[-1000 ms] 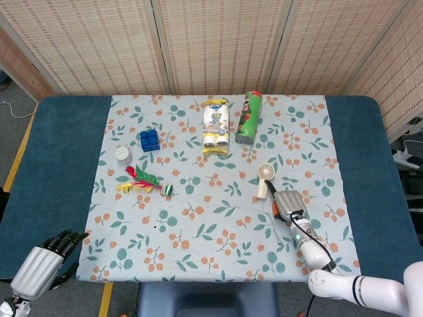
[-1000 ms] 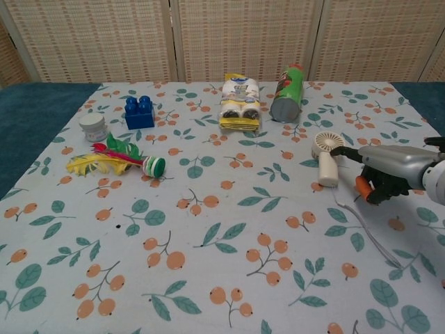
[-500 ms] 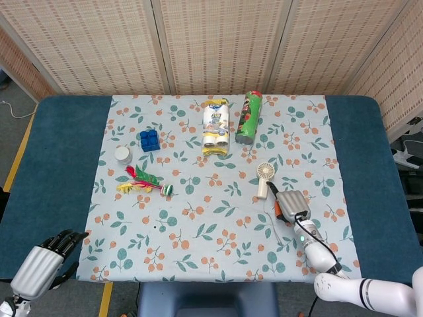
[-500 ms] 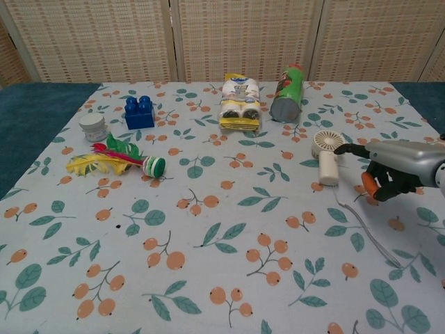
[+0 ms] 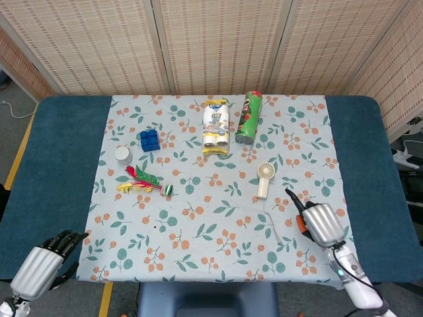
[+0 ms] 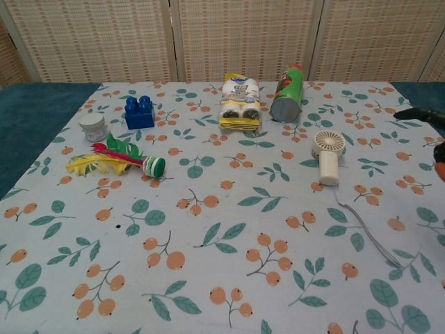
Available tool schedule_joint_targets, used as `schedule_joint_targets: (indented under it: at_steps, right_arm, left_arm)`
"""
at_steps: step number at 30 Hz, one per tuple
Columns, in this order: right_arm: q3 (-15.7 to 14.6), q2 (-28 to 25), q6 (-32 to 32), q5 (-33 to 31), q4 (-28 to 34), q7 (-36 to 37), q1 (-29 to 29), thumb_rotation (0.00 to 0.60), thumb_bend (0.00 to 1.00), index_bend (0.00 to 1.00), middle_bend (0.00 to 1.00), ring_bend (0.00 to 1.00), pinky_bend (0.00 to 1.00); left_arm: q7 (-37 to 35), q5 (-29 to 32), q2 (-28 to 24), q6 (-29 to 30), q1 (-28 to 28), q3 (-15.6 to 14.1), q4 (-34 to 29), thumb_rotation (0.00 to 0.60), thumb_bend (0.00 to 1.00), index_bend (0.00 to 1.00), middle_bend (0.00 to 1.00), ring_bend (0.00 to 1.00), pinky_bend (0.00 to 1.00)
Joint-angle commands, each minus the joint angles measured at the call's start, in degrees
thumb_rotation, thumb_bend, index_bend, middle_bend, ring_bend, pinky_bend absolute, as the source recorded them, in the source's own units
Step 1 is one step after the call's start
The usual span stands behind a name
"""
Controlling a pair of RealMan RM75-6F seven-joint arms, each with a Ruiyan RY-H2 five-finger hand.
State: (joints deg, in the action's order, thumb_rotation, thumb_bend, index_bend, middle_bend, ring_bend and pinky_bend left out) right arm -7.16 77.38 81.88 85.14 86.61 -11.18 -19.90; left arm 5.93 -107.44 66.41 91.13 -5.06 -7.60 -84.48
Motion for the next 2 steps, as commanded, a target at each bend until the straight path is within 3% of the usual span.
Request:
schedule_joint_targets:
  at_steps: [1, 2]
  right_arm:
    - [-2.96, -0.28, 6.18, 5.06, -6.58, 5.99, 5.93, 0.6, 0.4, 0.1, 0.47, 0.32, 0.56]
    - [-2.73, -0.15, 7.01, 5.47, -7.24, 6.6, 6.58, 0.6, 0.39, 0.11, 0.45, 0.29, 0.55]
  left_arm:
    - [0.32, -0.09, 0.23, -0.32, -0.18, 0.04, 0.1, 0.6, 0.34, 0.17, 0.24, 0.2, 0.47]
    - [0.47, -0.12, 0.34, -0.54, -0.29, 0.06, 0.13, 0.6, 0.34, 0.17, 0.24, 0.2, 0.47]
